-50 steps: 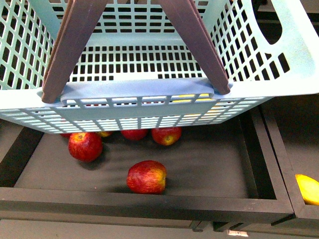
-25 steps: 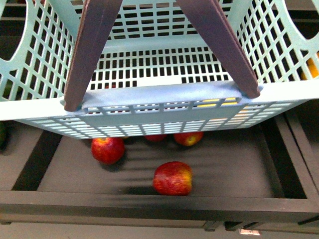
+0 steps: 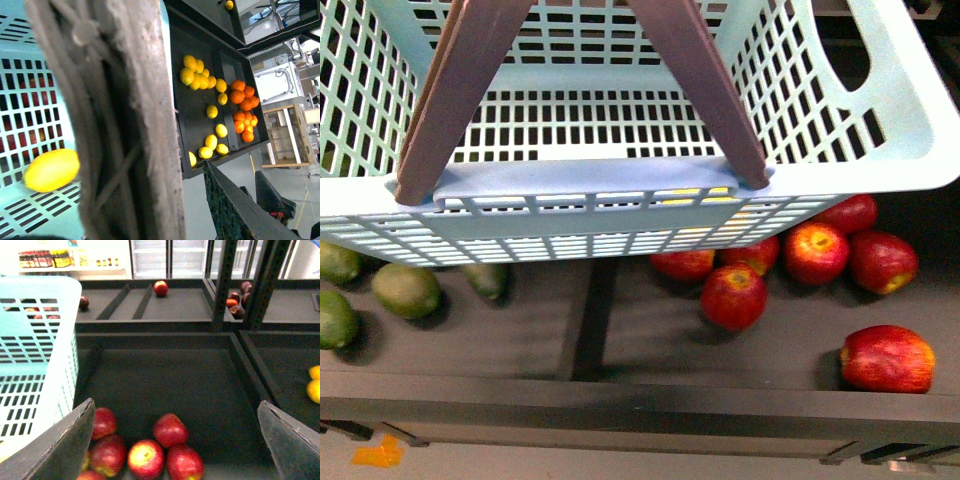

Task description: Pick lemon and mango into basket

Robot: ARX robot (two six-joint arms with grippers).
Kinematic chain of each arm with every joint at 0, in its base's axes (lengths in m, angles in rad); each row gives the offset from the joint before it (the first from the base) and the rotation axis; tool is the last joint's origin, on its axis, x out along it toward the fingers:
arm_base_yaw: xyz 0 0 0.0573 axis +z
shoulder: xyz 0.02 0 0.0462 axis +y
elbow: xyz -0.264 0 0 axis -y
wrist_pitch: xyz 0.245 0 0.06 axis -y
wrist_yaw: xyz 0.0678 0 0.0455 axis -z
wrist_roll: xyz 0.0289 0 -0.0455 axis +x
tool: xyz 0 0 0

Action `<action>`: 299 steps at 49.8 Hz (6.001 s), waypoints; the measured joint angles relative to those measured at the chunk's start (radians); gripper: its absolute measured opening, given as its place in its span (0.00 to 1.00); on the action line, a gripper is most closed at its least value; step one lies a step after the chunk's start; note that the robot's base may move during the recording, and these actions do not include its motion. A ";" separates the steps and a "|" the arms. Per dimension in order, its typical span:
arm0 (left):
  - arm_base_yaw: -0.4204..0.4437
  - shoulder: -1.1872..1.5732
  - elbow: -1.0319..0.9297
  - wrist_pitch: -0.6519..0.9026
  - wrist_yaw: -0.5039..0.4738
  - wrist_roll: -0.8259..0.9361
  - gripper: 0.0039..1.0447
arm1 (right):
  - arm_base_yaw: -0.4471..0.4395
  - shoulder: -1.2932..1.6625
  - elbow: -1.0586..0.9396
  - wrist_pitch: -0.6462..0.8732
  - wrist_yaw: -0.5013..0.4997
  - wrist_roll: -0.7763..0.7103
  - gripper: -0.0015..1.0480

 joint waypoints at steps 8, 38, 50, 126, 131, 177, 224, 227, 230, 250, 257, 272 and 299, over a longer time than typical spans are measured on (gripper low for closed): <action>-0.002 -0.001 0.000 0.000 0.015 -0.002 0.27 | 0.000 -0.002 0.000 0.000 0.000 0.000 0.92; -0.001 -0.003 0.000 0.000 0.014 -0.003 0.27 | 0.000 -0.003 -0.001 0.000 -0.002 0.000 0.92; -0.001 -0.003 0.000 0.000 0.011 -0.004 0.27 | 0.000 -0.002 -0.002 0.000 -0.003 0.000 0.92; 0.016 -0.011 -0.002 -0.001 -0.010 -0.002 0.27 | 0.001 -0.003 -0.003 0.000 -0.006 0.000 0.92; 0.012 -0.011 -0.002 -0.001 -0.010 0.003 0.27 | 0.013 0.021 0.130 -0.368 0.293 0.147 0.92; -0.003 -0.011 -0.002 -0.001 0.017 -0.002 0.27 | -0.522 1.410 0.708 -0.150 0.044 0.283 0.92; -0.002 -0.011 -0.002 -0.001 0.014 -0.004 0.27 | -0.484 1.690 1.087 -0.288 0.126 0.447 0.92; -0.002 -0.011 -0.002 -0.001 0.012 -0.004 0.27 | -0.483 1.703 1.101 -0.296 0.131 0.447 0.92; -0.002 -0.011 -0.002 -0.001 0.011 -0.004 0.27 | -0.481 1.715 1.116 -0.305 0.135 0.447 0.92; -0.002 -0.011 -0.002 -0.001 0.013 -0.004 0.27 | -0.462 1.730 1.123 -0.314 0.103 0.447 0.59; -0.002 -0.011 -0.002 -0.001 0.012 -0.004 0.27 | -0.455 1.617 0.997 -0.271 0.000 0.386 0.58; -0.002 -0.011 -0.002 -0.001 0.009 -0.003 0.27 | -0.412 1.175 0.708 -0.229 -0.267 0.207 0.58; -0.002 -0.011 -0.002 -0.001 0.011 -0.004 0.27 | -0.001 0.421 0.571 -0.437 -0.327 0.038 0.58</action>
